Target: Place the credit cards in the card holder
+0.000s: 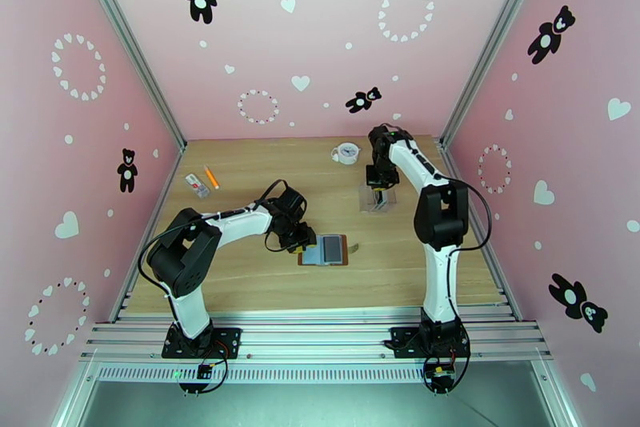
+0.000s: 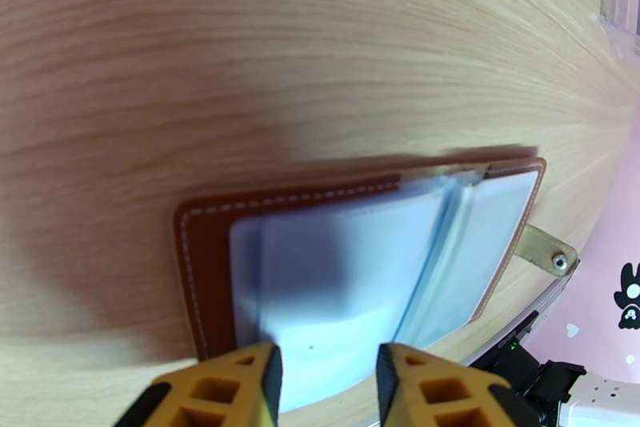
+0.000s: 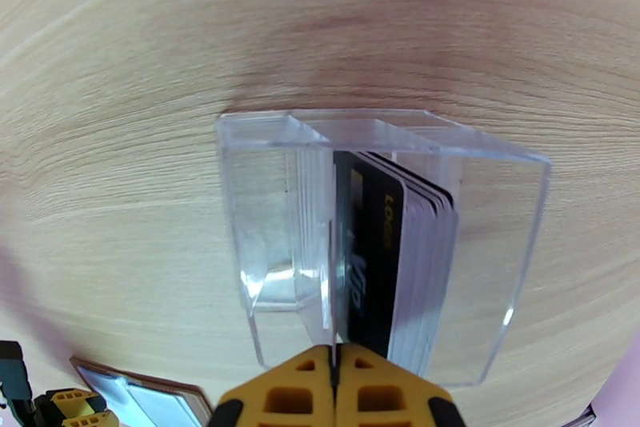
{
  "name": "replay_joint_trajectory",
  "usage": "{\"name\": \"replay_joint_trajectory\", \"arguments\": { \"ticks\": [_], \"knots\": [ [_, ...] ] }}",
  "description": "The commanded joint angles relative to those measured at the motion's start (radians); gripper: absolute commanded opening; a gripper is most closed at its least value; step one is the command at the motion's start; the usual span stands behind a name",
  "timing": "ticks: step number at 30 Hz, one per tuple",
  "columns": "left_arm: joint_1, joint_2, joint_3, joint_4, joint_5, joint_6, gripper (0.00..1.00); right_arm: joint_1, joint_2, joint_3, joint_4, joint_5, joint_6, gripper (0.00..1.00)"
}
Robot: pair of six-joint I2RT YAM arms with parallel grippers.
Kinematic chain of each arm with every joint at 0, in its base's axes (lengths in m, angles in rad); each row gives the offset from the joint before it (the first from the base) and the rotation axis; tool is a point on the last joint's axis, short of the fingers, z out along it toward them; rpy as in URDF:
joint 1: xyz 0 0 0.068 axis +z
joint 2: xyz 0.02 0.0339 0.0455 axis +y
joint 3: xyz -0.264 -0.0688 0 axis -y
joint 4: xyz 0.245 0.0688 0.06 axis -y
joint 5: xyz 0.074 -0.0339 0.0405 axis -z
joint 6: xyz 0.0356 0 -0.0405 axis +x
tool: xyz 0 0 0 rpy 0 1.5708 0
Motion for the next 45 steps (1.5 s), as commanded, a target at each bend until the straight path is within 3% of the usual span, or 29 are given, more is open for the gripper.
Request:
{"name": "replay_joint_trajectory", "arguments": {
  "ticks": [1,20,26,35,45],
  "knots": [
    [0.011,-0.047,-0.012,-0.025,-0.025,0.026,0.37,-0.001,-0.121,-0.028,0.010,-0.045,0.014,0.00],
    [0.041,-0.103,-0.041,-0.026,-0.027,0.033,0.38,0.034,-0.499,-0.461,0.229,-0.335,0.145,0.00],
    [0.051,-0.114,-0.079,0.009,-0.023,0.013,0.38,0.114,-0.582,-0.679,0.349,-0.440,0.214,0.00],
    [0.051,-0.093,-0.124,0.043,0.000,0.009,0.37,0.299,-0.614,-0.908,0.524,-0.446,0.379,0.00],
    [0.051,-0.074,-0.092,0.022,0.002,0.020,0.33,0.397,-0.547,-0.942,0.636,-0.433,0.454,0.00]
  ]
}}
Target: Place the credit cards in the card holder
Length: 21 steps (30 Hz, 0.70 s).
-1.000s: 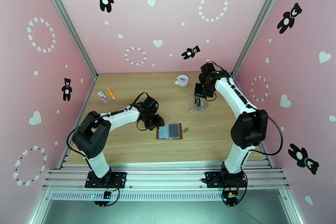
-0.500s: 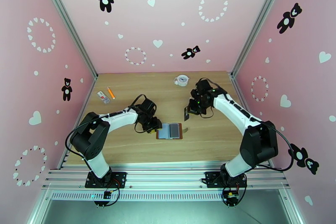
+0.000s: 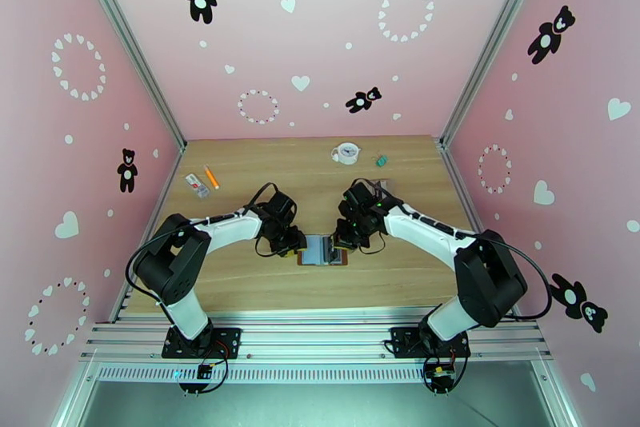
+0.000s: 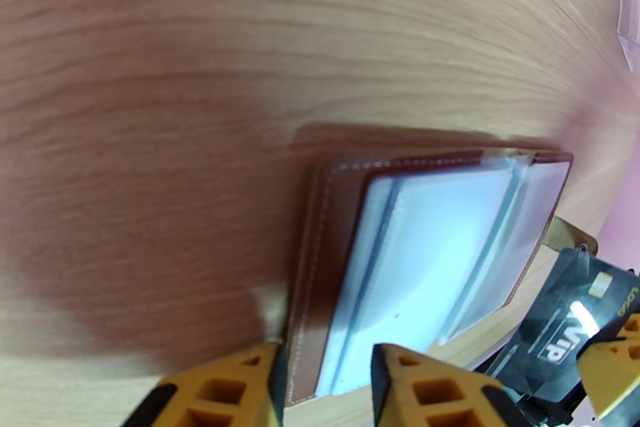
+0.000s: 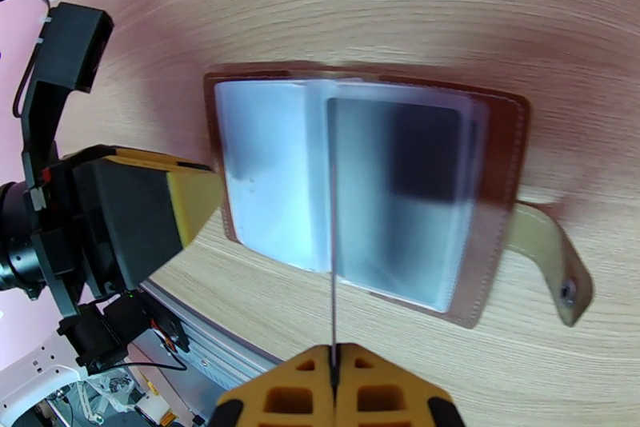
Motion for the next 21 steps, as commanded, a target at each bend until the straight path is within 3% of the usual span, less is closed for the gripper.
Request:
{"name": "replay_joint_trajectory", "arguments": {
  "ticks": [1,21],
  "knots": [
    [0.006,0.010,0.026,-0.002,0.014,0.007,0.32,0.014,0.034,-0.003,0.061,0.008,0.040,0.00],
    [0.006,0.052,0.029,-0.002,0.023,0.021,0.31,0.041,0.140,0.022,0.118,-0.001,0.052,0.00]
  ]
}}
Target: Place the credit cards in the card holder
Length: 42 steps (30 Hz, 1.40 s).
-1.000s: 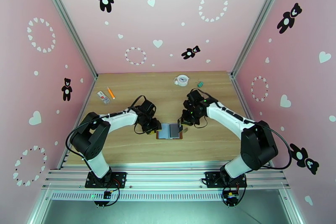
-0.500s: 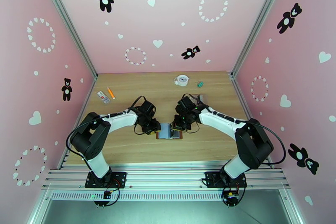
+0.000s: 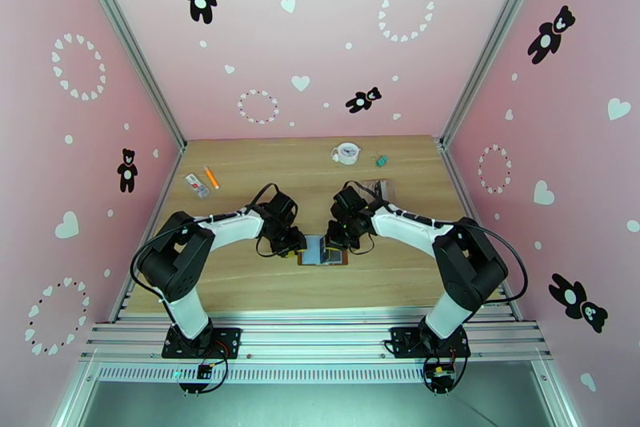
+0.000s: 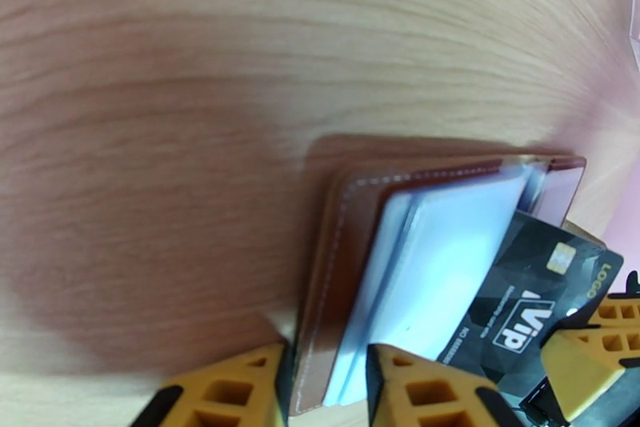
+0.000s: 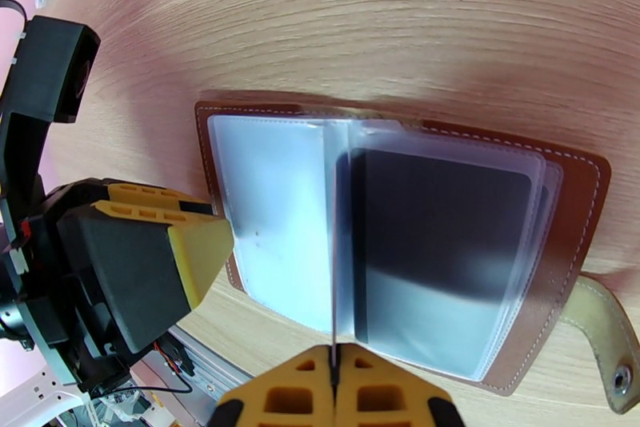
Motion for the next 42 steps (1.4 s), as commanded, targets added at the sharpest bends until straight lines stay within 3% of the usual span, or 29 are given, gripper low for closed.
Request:
{"name": "replay_joint_trajectory", "arguments": {
  "ticks": [1,42],
  "knots": [
    [0.006,0.025,0.021,-0.001,0.017,0.018,0.31,0.014,0.026,0.021,0.010,0.002,0.008,0.00],
    [0.006,0.069,0.027,-0.038,-0.018,0.040,0.31,-0.020,0.072,-0.027,0.059,0.030,-0.080,0.00]
  ]
}}
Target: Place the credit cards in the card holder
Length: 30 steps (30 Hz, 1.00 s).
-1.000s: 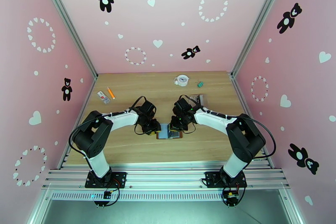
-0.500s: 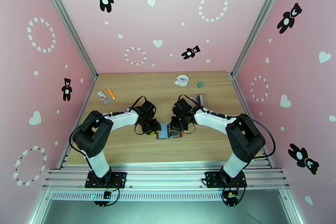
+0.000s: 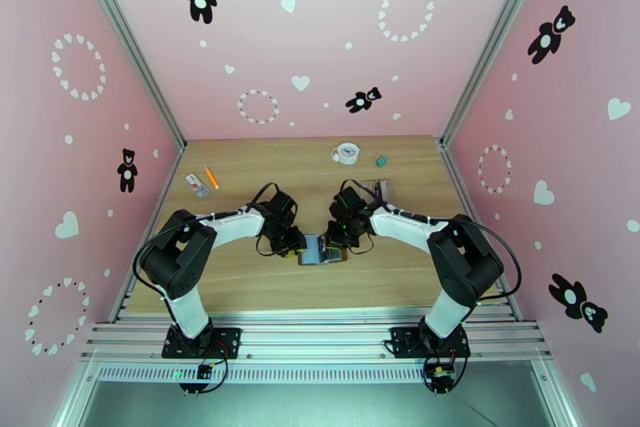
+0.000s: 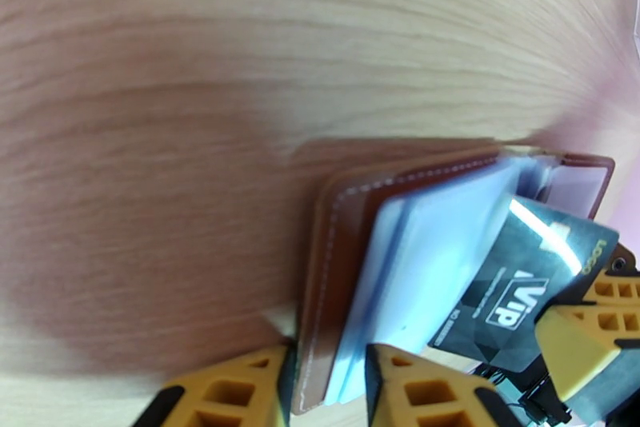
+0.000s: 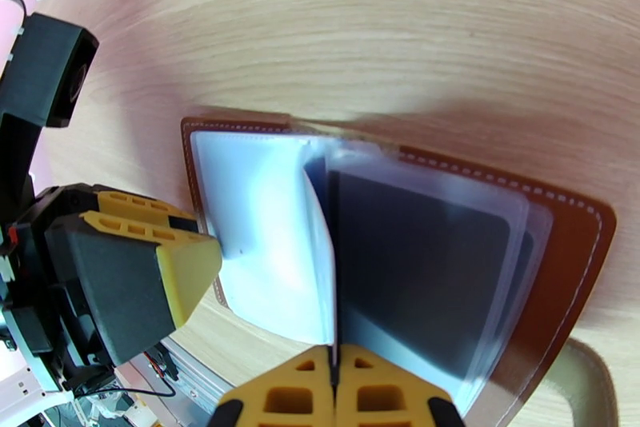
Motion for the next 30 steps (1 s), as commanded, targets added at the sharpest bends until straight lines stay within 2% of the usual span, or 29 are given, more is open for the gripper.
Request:
{"name": "replay_joint_trajectory", "arguments": {
  "ticks": [1,30],
  "knots": [
    [-0.001,0.050,0.005,-0.013,-0.034,0.024,0.30,-0.005,0.043,-0.015,0.010,0.020,-0.013,0.00],
    [-0.001,0.054,-0.009,-0.009,-0.043,0.017,0.30,-0.013,0.075,-0.059,0.007,-0.015,-0.020,0.00]
  ]
}}
